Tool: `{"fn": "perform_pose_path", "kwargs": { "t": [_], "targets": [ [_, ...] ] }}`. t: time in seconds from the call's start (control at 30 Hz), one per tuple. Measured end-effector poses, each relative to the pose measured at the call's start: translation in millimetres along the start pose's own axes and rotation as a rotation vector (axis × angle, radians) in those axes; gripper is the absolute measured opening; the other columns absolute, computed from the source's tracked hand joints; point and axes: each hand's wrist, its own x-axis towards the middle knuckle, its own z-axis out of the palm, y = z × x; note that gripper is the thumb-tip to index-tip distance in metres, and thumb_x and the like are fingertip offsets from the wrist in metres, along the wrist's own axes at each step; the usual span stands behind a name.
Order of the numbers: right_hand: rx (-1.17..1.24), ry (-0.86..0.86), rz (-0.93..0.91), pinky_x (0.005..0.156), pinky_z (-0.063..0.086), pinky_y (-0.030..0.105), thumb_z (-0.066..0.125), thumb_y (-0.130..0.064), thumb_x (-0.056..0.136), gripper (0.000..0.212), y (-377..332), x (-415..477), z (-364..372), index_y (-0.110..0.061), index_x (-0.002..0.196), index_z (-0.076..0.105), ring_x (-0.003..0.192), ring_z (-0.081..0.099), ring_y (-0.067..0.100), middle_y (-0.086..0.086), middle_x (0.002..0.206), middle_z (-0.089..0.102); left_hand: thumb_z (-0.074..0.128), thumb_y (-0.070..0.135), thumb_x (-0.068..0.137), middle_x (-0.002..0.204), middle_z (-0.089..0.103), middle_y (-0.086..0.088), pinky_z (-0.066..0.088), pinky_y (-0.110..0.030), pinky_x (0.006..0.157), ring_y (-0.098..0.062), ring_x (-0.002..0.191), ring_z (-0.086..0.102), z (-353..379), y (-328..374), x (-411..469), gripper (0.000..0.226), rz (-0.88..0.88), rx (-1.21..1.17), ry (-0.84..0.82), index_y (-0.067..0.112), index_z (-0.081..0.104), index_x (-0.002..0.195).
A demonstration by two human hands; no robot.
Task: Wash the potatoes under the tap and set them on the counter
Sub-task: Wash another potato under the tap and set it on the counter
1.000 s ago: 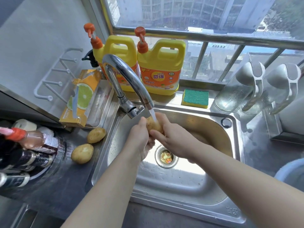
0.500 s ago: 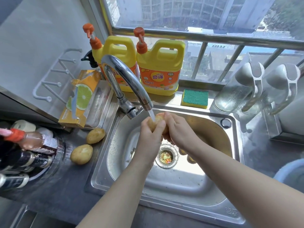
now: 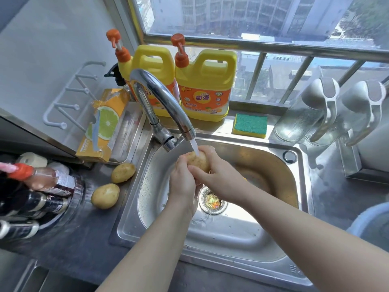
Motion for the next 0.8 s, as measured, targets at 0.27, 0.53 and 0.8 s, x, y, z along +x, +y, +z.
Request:
{"fn": "perform_pose_path", "kwargs": {
  "t": [0.27, 0.53, 0.8],
  "targets": [
    [0.233, 0.148, 0.092, 0.078, 0.056, 0.049, 0.039, -0.049, 0.091, 0.035, -1, 17, 8, -0.025, 0.097, 0.064, 0.084, 0.066, 0.021, -0.007, 0.087, 0.068, 0.032, 0.029, 0.108, 0.079, 0.055, -0.006, 0.039, -0.024, 0.055, -0.008, 0.054, 0.046, -1, -13, -6, 0.037, 0.137, 0.057, -0.114, 0.002, 0.053, 0.125],
    [0.415, 0.118, 0.253, 0.036, 0.027, 0.019, 0.029, -0.027, 0.11, 0.05, -2, 14, -17, -0.003, 0.078, 0.058, 0.033, 0.037, 0.014, 0.005, 0.042, 0.048, 0.044, 0.044, 0.103, 0.109, 0.063, -0.027, 0.048, -0.033, 0.073, -0.03, 0.093, 0.066, -6, -8, -13, 0.064, 0.3, 0.511, -0.321, 0.019, 0.014, 0.154],
    [0.438, 0.113, 0.299, 0.038, 0.031, 0.018, 0.022, -0.044, 0.109, 0.059, -1, 13, -14, -0.011, 0.086, 0.065, 0.037, 0.04, 0.01, 0.004, 0.052, 0.053, 0.051, 0.044, 0.101, 0.076, 0.051, 0.007, 0.04, -0.019, 0.06, -0.004, 0.058, 0.046, -16, 4, 5, 0.033, 0.345, 0.566, -0.488, 0.038, 0.037, 0.13]
  ]
}}
